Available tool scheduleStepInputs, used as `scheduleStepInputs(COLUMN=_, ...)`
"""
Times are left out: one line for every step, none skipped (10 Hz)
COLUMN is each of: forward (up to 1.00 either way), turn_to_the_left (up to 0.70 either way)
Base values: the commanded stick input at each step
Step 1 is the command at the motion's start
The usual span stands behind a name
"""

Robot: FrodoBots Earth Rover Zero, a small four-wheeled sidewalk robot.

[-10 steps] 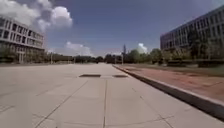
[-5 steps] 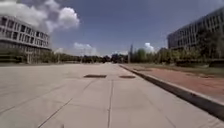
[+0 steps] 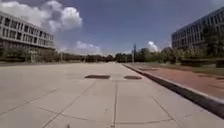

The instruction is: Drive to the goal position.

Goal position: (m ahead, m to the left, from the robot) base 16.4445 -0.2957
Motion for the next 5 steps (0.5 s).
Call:
scheduleStepInputs(forward=0.70, turn_to_the_left=0.00)
scheduleStepInputs(forward=0.70, turn_to_the_left=0.00)
scheduleStepInputs(forward=0.70, turn_to_the_left=0.00)
scheduleStepInputs(forward=0.70, turn_to_the_left=0.00)
scheduleStepInputs(forward=0.70, turn_to_the_left=0.00)
